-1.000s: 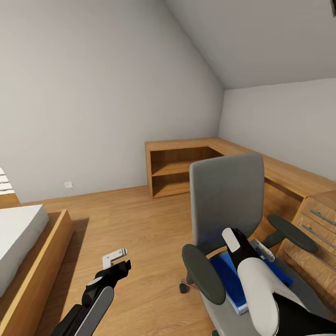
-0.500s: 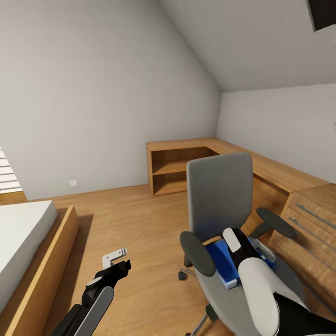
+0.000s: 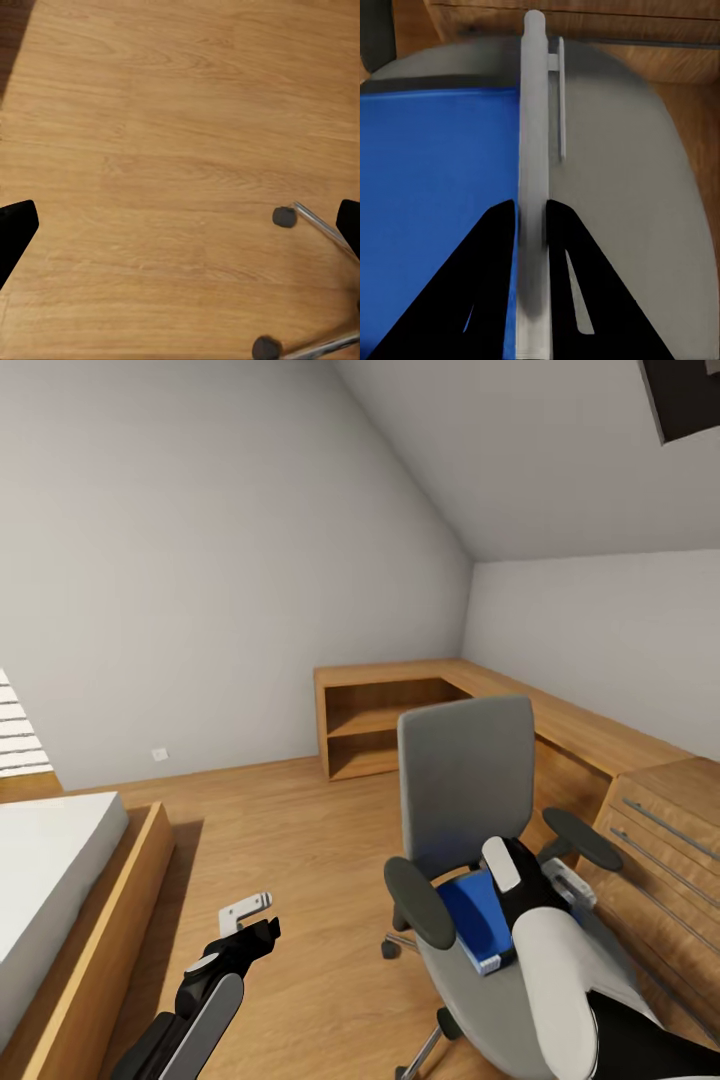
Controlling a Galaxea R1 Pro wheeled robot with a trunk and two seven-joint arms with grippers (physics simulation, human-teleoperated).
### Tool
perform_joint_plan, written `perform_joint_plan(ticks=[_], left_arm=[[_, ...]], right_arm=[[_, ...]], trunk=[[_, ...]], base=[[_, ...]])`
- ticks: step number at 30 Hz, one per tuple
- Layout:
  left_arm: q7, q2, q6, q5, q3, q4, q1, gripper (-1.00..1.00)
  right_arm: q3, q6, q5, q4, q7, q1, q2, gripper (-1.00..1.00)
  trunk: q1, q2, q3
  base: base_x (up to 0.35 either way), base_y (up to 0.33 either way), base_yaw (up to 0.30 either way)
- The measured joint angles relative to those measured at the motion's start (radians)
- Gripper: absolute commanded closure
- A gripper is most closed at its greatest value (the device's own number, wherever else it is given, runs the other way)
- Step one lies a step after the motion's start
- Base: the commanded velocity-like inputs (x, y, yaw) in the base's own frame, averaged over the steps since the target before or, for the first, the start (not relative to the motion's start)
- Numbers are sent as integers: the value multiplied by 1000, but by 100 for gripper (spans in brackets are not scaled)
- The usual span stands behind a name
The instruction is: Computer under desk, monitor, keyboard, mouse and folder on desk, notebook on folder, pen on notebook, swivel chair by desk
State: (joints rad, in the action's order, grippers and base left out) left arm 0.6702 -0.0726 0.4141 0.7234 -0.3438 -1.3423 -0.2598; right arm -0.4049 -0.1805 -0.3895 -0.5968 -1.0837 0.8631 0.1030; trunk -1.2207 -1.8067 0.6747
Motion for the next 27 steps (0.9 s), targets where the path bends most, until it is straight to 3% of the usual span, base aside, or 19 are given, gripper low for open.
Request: perform_joint_plan(ticks=[11,19,27], left_arm=[[1,0,-3,-3,1,1,0,-100],[1,0,-3,-6,1,2,0,-100],[1,0,-3,-5,0,2,0,-100]], right_arm=[[-1,-69,2,-147,30,-15,-4,100],[24,-170,5,-231,182,-73,-10,100],[28,-206,3,-250,221,-79,-13,100]], trunk=[[42,77,-34],[73,133,-60],[104,189,-85]], base=[[0,0,0],[0,0,0],[0,0,0]])
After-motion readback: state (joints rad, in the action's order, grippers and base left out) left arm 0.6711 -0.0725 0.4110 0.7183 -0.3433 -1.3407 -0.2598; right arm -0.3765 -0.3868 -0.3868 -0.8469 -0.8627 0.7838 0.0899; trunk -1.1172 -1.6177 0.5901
